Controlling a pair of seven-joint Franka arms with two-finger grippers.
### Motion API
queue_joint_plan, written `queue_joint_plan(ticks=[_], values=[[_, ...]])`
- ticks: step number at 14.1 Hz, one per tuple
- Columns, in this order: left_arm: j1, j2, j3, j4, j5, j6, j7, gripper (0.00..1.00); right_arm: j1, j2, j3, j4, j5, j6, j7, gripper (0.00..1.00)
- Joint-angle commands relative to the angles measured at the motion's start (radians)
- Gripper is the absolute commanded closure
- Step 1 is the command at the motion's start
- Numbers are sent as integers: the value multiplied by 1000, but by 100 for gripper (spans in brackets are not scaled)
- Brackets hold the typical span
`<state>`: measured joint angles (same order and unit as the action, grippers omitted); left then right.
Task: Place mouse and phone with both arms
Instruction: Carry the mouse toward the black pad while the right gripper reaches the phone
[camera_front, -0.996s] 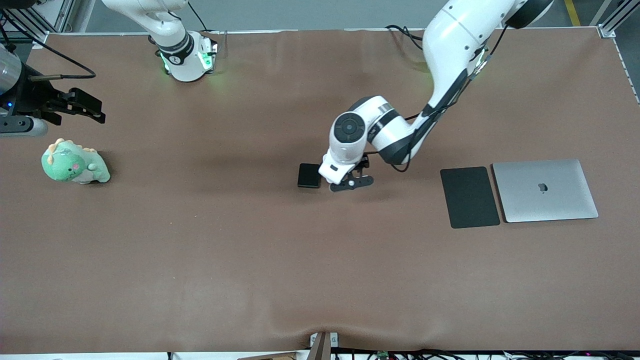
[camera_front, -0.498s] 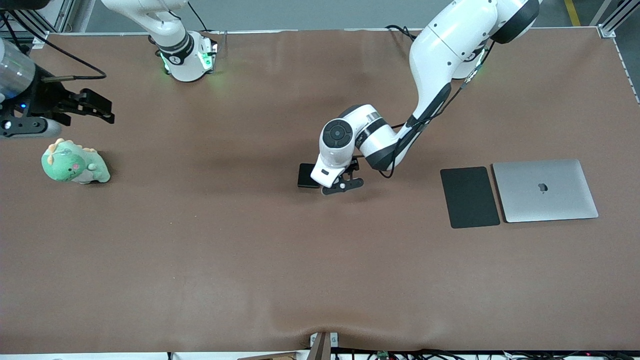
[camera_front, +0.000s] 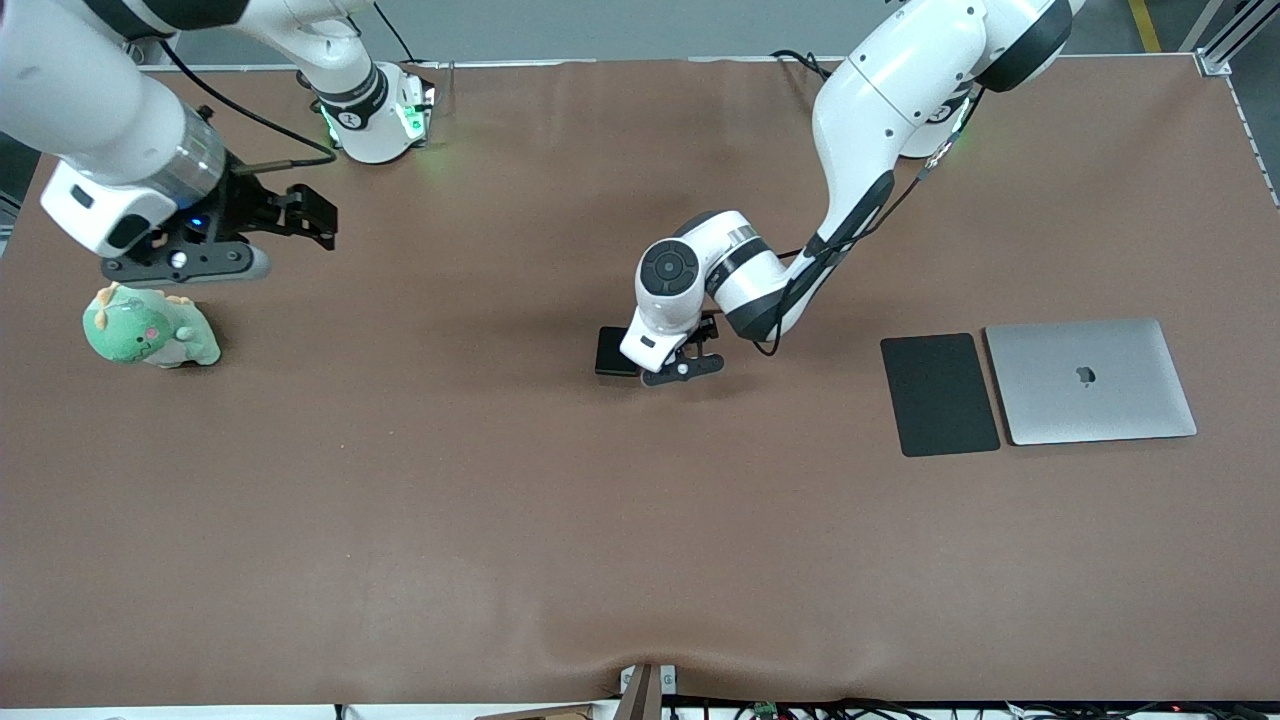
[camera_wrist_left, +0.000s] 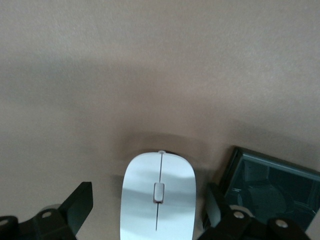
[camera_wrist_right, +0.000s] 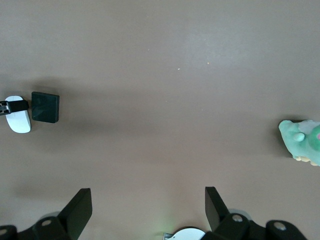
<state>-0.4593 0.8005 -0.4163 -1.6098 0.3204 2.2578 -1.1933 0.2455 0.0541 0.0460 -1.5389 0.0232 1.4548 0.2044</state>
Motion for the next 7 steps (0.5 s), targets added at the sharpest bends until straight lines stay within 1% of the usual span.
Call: queue_joint_plan(ticks=[1,4,5,7], values=[[-16,16,5,2,31,16,-52,2,52,16,-9,9,12,12,88,0],[-19,17,5,-1,32,16,-55,10,110,41,-8,9,21,12,141,0],[-19,19,5,-1,32,16,-55,14,110,49,-9,9,55,12,141,0],[-22,22,5,-2,32,16,-55,25,100,59,-9,8,118,27,141,0]])
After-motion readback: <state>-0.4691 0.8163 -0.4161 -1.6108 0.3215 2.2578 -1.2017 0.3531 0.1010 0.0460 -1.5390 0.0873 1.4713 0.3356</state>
